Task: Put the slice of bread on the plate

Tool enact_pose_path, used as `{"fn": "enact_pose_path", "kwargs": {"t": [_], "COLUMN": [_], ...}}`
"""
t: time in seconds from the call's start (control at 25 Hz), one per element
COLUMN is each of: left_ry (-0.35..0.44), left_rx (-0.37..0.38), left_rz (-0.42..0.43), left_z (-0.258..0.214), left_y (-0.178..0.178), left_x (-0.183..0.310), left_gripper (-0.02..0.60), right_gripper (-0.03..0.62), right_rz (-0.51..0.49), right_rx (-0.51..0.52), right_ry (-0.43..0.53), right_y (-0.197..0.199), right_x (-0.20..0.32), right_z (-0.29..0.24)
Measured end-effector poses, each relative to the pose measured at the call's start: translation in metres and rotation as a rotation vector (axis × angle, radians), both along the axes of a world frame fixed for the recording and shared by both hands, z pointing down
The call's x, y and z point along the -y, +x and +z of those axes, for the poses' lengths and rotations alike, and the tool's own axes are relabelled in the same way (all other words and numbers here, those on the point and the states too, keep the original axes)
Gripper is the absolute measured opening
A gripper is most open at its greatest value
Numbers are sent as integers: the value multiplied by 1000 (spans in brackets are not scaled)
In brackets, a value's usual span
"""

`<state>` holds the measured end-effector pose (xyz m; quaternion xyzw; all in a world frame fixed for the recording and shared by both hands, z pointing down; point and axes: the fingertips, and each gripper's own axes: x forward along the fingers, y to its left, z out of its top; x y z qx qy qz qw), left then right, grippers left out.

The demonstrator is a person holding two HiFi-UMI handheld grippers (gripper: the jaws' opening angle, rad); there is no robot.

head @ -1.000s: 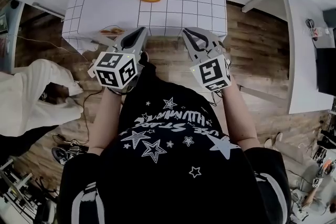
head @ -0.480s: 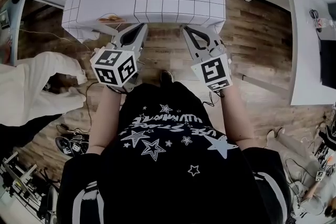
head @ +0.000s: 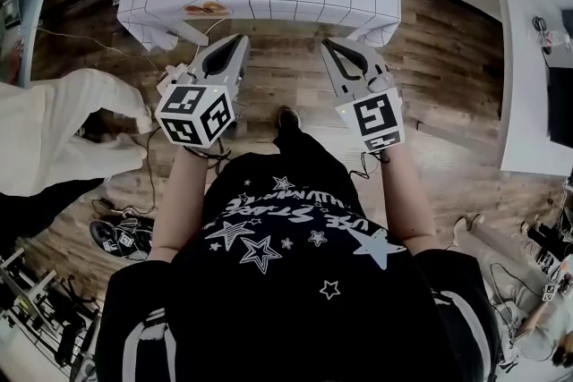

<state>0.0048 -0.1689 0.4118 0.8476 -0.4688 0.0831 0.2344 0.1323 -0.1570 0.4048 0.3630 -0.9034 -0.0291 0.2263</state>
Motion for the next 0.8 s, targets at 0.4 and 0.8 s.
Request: {"fn": "enact_pose_path", "kwargs": {"t": [0.4, 0.8], "left_ry": [29, 64], "left_rx": [-24, -39], "left_rz": [-16, 29], "left_z": [-7, -12], "left_y": [-56, -79], "left_x": [-53, -137], "left_gripper": [9, 9], "right_gripper": [14, 14], "right_rz": [16, 44], "right_rx": [0, 111], "right_ry": [-9, 39], "right_y": [-52, -89], "right_x": [-68, -147], "right_z": [-4, -20]}}
